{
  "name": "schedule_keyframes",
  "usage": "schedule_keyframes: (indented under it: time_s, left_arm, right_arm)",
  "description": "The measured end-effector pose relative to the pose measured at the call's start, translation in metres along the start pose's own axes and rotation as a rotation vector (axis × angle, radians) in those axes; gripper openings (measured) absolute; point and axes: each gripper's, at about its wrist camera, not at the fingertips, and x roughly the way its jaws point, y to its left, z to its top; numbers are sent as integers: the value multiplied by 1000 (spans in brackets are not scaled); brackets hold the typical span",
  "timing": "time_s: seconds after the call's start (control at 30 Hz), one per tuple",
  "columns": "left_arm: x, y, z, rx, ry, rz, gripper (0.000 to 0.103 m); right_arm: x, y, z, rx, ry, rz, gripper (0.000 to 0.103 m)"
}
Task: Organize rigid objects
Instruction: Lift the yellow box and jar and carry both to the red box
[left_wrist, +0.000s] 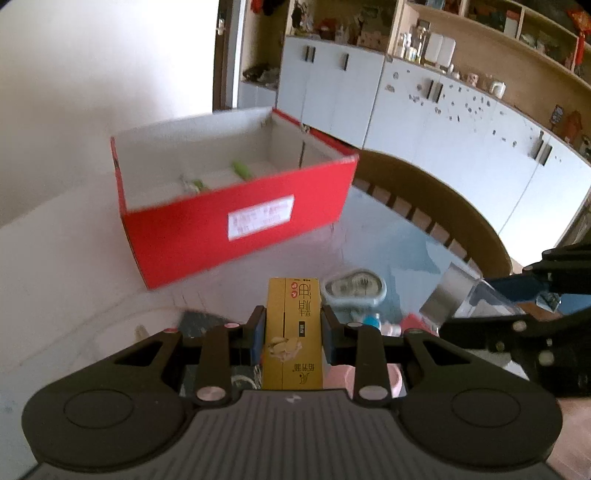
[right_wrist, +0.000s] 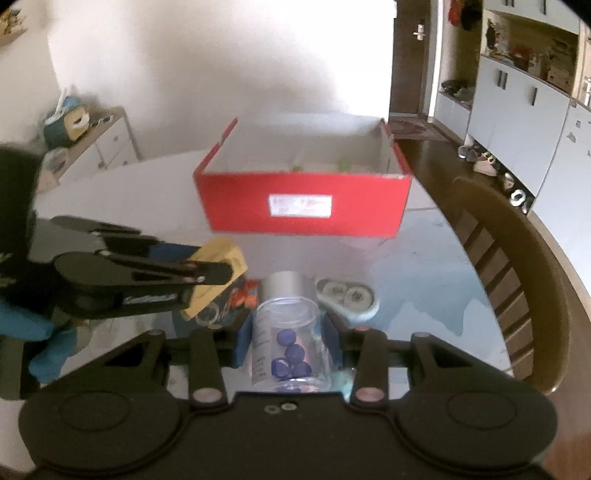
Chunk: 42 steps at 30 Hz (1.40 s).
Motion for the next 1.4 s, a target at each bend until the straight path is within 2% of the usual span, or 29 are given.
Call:
schedule_keyframes:
  time_s: [0.33,0.6,0.97,1.4]
  left_arm:
    - [-18,8,50,22,-91,55,30]
    - [-17,15,89,61,-126,138,30]
    - [7,33,123,28,-110,226,30]
    - [60,44,148,-5,-39,267,30]
  right_arm:
    - [-4,-15,52,-52,-82,-48,40]
    - [9,-27,88,-97,-130,-12,40]
    - [40,-45,122,-127,-142,31,40]
    - [91,-71,158,-146,-148,49,40]
